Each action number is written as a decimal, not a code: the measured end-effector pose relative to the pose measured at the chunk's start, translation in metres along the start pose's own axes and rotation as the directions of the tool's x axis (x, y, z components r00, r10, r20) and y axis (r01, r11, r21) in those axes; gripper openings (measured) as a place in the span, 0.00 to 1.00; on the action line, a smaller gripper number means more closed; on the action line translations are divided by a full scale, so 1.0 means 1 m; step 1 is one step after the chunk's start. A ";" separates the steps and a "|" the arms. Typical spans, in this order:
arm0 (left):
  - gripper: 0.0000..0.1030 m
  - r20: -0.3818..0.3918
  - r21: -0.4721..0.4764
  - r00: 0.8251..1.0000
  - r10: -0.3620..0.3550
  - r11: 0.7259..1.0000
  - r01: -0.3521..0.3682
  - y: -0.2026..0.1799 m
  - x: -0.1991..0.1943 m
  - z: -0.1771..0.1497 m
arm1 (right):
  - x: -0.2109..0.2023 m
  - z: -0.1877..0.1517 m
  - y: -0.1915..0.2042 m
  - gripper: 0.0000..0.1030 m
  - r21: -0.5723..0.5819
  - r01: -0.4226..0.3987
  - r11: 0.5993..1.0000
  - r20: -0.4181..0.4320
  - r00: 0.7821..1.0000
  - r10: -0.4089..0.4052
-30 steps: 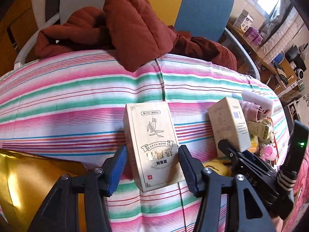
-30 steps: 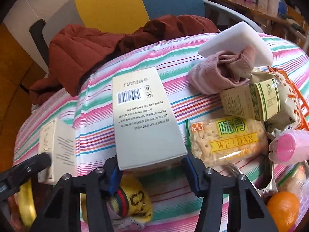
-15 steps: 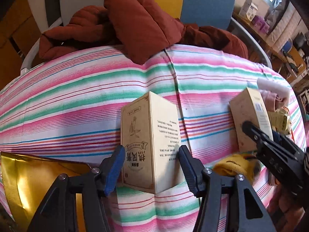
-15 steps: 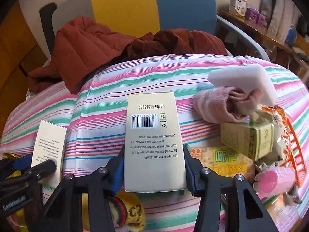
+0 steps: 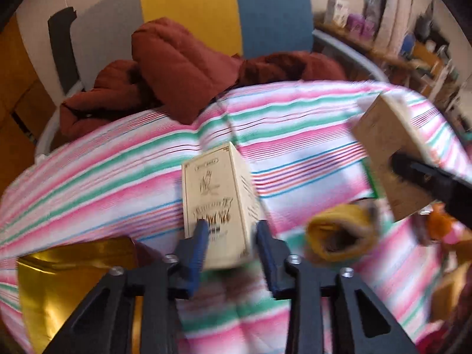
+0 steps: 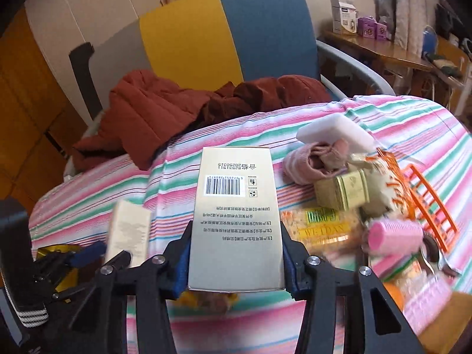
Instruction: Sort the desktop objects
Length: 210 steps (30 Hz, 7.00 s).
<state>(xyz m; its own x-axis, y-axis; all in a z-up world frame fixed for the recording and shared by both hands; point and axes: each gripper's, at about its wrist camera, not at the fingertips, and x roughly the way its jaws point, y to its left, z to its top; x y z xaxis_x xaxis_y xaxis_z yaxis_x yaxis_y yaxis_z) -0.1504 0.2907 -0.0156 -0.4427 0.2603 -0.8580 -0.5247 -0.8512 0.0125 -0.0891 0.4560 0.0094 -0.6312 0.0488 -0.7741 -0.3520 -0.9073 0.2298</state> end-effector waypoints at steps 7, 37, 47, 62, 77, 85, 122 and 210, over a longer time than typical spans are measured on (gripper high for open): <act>0.30 0.036 -0.088 0.965 -0.260 0.961 0.262 -0.001 -0.029 -0.027 | -0.027 -0.035 -0.009 0.49 0.062 -0.048 0.997 0.011 0.999 0.047; 0.51 -0.138 -0.149 0.978 -0.157 0.979 0.136 0.007 0.052 0.007 | -0.014 -0.062 -0.035 0.50 0.173 -0.135 0.976 -0.017 0.990 0.140; 0.51 -0.048 -0.200 0.974 -0.222 0.957 0.208 0.027 -0.001 -0.009 | -0.046 -0.066 -0.030 0.49 0.195 -0.174 0.965 0.017 0.985 0.174; 0.51 0.022 -0.227 0.984 -0.175 0.958 0.175 0.108 -0.090 -0.079 | -0.089 -0.062 0.098 0.49 -0.009 -0.330 0.944 -0.012 0.944 0.330; 0.51 -0.179 -0.264 0.981 0.073 0.957 -0.119 0.245 -0.036 -0.129 | 0.026 -0.099 0.275 0.50 -0.073 -0.406 0.911 -0.311 0.877 0.366; 0.51 -0.106 -0.425 0.994 -0.037 0.905 -0.012 0.271 -0.068 -0.148 | 0.024 -0.116 0.263 0.60 -0.029 -0.426 0.904 -0.342 0.854 0.391; 0.34 -0.162 -0.338 0.986 0.046 0.936 -0.100 0.251 -0.058 -0.172 | 0.053 -0.138 0.290 0.52 -0.143 -0.480 0.866 -0.470 0.802 0.367; 0.46 -0.035 -0.179 0.941 -0.337 0.928 0.326 -0.012 -0.075 -0.119 | -0.159 -0.120 -0.051 1.00 0.172 0.047 0.984 0.230 0.969 -0.087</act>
<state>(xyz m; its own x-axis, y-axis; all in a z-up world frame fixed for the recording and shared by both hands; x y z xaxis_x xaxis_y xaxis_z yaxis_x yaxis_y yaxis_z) -0.0247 0.2269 -0.0125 -0.2144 0.5161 -0.8293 -0.5014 -0.7868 -0.3600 0.1123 0.4449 0.0503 -0.7400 0.2219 -0.6349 -0.4952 -0.8186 0.2910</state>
